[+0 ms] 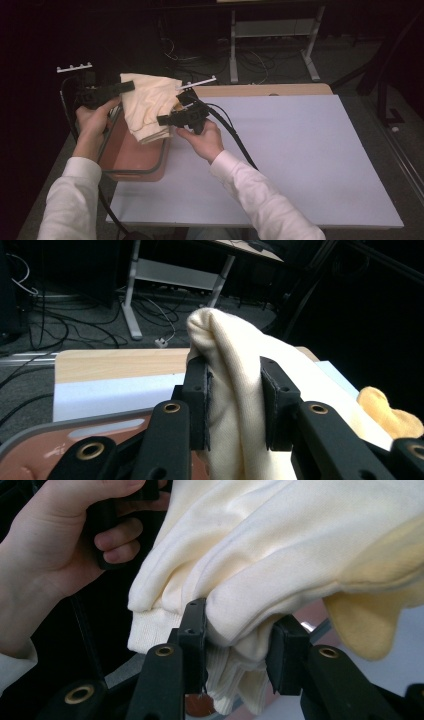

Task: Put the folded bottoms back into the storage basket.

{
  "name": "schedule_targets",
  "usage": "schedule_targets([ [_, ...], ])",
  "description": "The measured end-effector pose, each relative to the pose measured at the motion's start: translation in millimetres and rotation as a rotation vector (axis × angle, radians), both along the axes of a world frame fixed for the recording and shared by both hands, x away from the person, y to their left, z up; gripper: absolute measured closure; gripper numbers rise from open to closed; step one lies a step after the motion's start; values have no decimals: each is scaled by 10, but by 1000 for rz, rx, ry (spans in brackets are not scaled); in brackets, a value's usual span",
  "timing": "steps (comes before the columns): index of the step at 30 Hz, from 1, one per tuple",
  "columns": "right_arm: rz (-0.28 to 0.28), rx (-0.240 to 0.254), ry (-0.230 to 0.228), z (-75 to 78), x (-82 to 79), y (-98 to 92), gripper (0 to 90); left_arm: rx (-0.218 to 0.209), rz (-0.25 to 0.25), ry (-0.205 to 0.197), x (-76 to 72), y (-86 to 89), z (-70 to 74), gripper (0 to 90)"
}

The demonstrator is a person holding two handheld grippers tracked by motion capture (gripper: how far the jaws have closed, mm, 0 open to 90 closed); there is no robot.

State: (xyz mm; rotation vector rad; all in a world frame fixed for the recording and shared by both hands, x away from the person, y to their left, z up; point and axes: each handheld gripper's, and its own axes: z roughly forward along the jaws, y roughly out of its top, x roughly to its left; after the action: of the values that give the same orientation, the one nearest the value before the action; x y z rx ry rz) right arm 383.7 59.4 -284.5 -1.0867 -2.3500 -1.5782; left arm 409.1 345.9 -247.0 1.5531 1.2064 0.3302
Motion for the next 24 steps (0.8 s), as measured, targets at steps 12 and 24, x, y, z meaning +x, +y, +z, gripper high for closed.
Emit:
schedule_targets([
  [12, 29, -4, -11, -126, 34, 238, 639, -8, 29, 11, -38, 232, -122, 692],
  [24, 46, -17, 3, -324, 76, 436, 638, 6, 55, 41, -38, 363, -282, 692],
])
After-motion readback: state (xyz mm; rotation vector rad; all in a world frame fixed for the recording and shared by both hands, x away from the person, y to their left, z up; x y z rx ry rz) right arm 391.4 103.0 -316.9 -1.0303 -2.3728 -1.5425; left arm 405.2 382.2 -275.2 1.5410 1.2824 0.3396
